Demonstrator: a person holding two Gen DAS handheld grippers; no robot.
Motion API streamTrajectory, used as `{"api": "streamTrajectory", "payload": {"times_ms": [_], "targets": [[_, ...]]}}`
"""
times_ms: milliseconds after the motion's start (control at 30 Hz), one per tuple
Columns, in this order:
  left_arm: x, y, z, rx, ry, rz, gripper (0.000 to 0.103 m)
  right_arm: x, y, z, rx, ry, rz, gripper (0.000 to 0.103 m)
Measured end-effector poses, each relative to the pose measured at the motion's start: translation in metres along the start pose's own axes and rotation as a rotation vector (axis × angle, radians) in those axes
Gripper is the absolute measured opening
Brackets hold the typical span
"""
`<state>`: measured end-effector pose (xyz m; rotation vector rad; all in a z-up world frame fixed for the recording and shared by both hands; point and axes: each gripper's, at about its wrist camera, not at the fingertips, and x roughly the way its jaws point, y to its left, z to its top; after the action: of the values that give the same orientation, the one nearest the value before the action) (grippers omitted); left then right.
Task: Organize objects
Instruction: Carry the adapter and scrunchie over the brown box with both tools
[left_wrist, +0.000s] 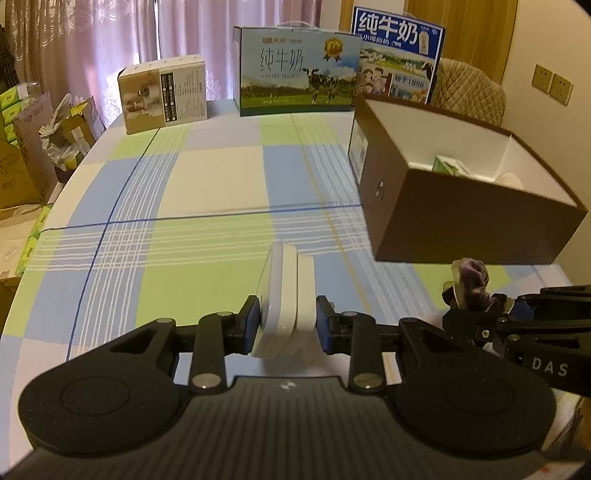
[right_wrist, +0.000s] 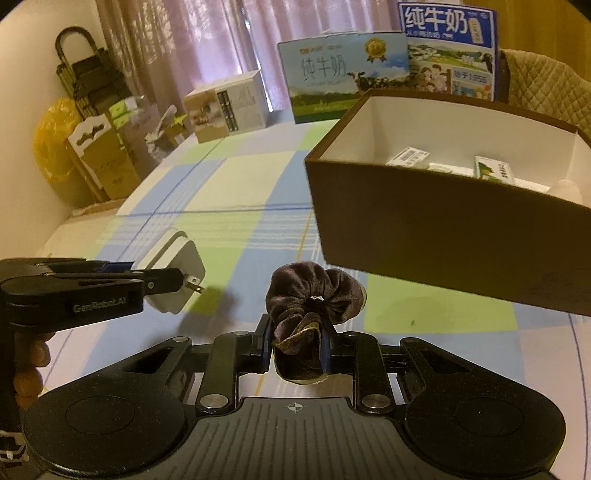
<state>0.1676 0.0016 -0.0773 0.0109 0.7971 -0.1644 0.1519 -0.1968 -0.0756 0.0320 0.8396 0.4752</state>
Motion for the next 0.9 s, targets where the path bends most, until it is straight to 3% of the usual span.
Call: {"api": "streamTrajectory", "payload": {"times_ms": [200, 567, 900], "targets": [[-0.018, -0.011, 0.018, -0.024, -0.034, -0.036, 0.028, -0.022, -0.008, 0.012, 0.019, -0.038, 0.014, 0.021], [-0.049, -0.053, 0.07, 0.039, -0.132, -0.123, 0.028, -0.076, -0.042, 0.044, 0.046, -0.143, 0.013, 0.021], [-0.026, -0.094, 0.124, 0.078, -0.148, -0.185, 0.028, -0.104, -0.112, 0.082, 0.094, -0.189, -0.07, 0.021]]}}
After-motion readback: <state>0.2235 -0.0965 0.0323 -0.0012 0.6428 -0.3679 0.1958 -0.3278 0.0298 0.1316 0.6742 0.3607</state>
